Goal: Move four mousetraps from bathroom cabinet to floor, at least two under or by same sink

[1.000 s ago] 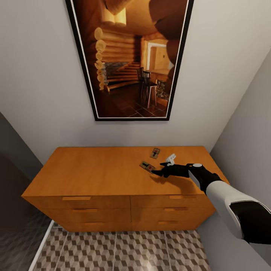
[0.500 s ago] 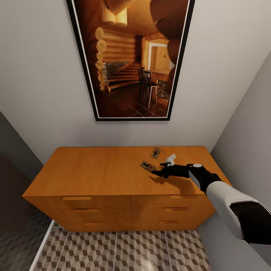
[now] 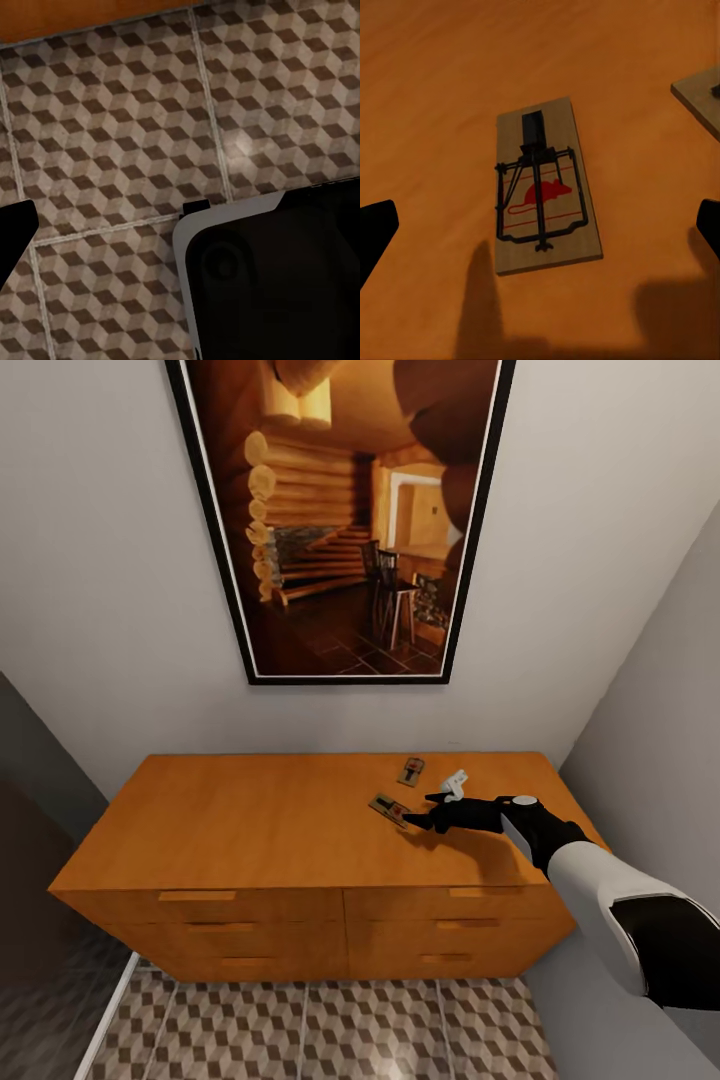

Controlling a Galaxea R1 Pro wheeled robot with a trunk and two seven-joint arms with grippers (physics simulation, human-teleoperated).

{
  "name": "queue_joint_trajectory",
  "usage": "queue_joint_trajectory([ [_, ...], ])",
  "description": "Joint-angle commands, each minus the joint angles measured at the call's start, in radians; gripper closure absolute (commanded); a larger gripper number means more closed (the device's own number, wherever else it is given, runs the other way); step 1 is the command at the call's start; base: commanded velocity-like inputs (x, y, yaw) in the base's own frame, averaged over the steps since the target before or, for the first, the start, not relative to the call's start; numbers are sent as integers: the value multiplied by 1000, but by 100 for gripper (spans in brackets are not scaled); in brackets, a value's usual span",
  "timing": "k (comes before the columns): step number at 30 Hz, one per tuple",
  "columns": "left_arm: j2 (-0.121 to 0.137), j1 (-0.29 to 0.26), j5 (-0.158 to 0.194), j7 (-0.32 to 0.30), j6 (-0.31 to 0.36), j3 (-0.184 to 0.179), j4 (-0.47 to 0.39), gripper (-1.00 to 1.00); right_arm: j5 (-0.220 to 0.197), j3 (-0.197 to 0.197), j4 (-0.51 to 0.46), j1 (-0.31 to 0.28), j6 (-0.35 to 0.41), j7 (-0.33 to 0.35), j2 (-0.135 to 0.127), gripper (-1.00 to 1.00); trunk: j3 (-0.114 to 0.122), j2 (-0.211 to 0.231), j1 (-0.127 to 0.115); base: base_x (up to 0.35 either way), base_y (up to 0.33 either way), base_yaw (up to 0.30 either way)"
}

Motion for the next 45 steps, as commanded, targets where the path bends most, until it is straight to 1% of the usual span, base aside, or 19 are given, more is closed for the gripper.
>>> queue_joint_trajectory([
  [1,-1,-1,10,-6,-5,-7,3,-100,2,2,-1,-1,-2,2,0,-100,-2,-2,1,14,-6,0],
  [10,-1,-1,10,-6,-5,-7,3,-100,2,2,13,8,-48,3,0,-100,-2,-2,1,4,-2,0],
  [23,-1,-1,10,-6,-5,-7,3,-100,2,2,14,9,-52,3,0,-100,-2,-2,1,62,72,0],
  [45,-1,-1,11,-6,-5,-7,3,-100,2,2,14,10,-51,4,0,-100,-2,-2,1,3,3,0],
])
